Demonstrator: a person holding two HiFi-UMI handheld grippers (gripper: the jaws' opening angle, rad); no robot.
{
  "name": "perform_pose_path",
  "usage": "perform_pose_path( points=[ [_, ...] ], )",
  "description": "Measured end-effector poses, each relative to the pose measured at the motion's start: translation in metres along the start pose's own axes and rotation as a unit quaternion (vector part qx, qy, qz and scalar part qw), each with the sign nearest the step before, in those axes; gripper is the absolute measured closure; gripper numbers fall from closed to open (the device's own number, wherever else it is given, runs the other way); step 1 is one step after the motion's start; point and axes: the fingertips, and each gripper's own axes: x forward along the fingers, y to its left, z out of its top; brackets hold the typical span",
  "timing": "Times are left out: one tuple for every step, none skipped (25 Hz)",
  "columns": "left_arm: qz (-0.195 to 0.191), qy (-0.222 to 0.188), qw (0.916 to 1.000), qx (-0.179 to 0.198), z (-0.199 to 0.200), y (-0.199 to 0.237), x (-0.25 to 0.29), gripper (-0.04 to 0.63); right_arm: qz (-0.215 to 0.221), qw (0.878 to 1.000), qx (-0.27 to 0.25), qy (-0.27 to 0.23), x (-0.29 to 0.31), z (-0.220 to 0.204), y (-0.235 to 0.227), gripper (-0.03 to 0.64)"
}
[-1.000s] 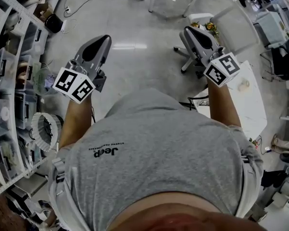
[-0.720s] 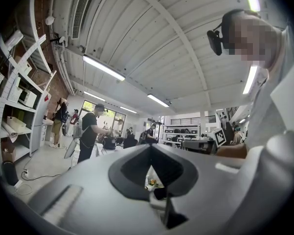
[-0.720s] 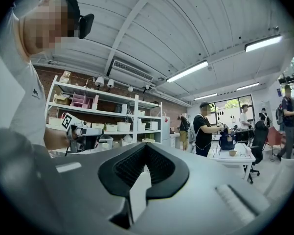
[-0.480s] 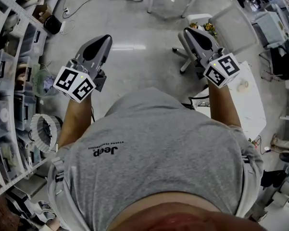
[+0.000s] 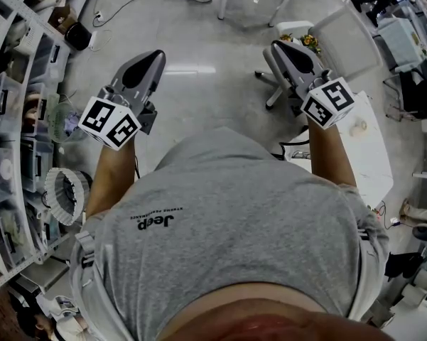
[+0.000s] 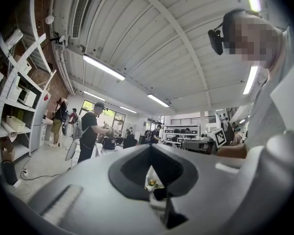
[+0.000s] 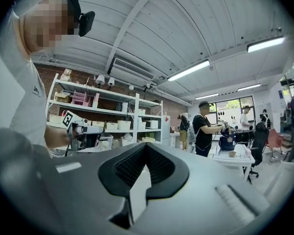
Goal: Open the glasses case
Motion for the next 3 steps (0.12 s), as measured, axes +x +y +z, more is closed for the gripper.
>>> perform_pose_path(
  points=[
    [0.001, 0.002, 1.0000, -0.001, 0.0009, -0.0004, 0.0002, 0.538, 0.000, 1.000, 0.000, 0.001, 0.0006, 0.0008, 0.0006, 0.614],
    [0.002, 0.004, 1.0000, -0.002, 0.0017, -0.0008, 0.0004, 0.538, 0.000, 1.000, -0.001, 0.002, 0.0013, 0.0015, 0.0011, 0.614],
    [0.004, 0.006, 1.0000, -0.003, 0.0025, -0.0011, 0.0004, 0.538, 0.000, 1.000, -0.001, 0.003, 0.0019, 0.0021, 0.0016, 0.614]
  ],
)
